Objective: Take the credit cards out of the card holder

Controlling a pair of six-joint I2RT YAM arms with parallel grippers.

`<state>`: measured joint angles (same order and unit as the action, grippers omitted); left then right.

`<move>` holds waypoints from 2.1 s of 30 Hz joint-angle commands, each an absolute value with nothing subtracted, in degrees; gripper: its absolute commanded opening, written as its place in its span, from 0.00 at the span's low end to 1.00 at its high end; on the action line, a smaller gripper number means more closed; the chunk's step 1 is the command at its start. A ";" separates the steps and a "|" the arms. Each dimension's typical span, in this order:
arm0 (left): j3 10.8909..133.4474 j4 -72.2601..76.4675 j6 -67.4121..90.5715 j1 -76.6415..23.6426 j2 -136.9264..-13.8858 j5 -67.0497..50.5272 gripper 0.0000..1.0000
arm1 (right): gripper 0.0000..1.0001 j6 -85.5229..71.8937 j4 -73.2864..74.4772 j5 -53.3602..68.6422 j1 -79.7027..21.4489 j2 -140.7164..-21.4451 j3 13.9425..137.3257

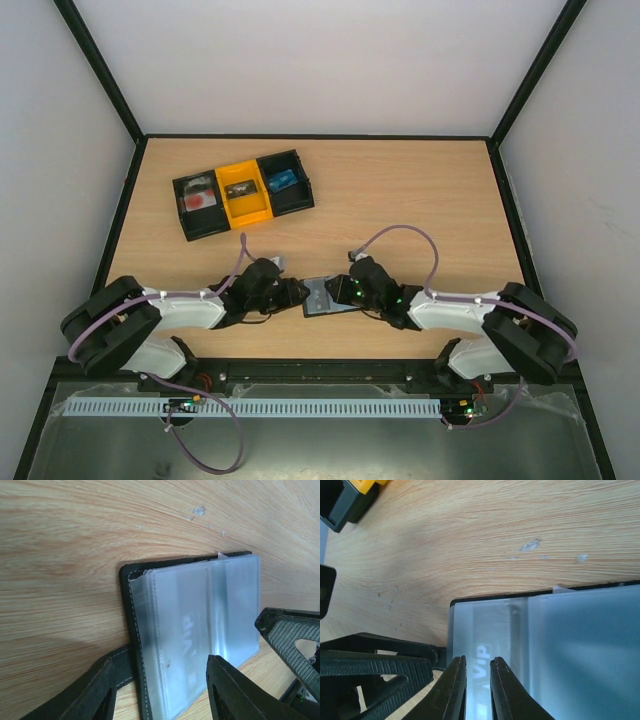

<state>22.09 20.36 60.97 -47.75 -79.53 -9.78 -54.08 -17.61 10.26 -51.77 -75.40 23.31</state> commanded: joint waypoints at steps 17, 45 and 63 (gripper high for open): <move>20.12 28.85 62.63 -47.17 -79.19 -12.65 0.47 | 0.13 -49.18 -13.46 7.45 -53.79 -85.47 27.78; 20.73 33.82 62.82 -47.10 -85.22 -15.09 0.43 | 0.02 -50.19 -16.71 8.26 -53.87 -87.24 24.63; 20.85 33.67 63.30 -47.18 -84.17 -15.74 0.39 | 0.02 -50.62 -17.91 8.70 -53.88 -87.21 24.06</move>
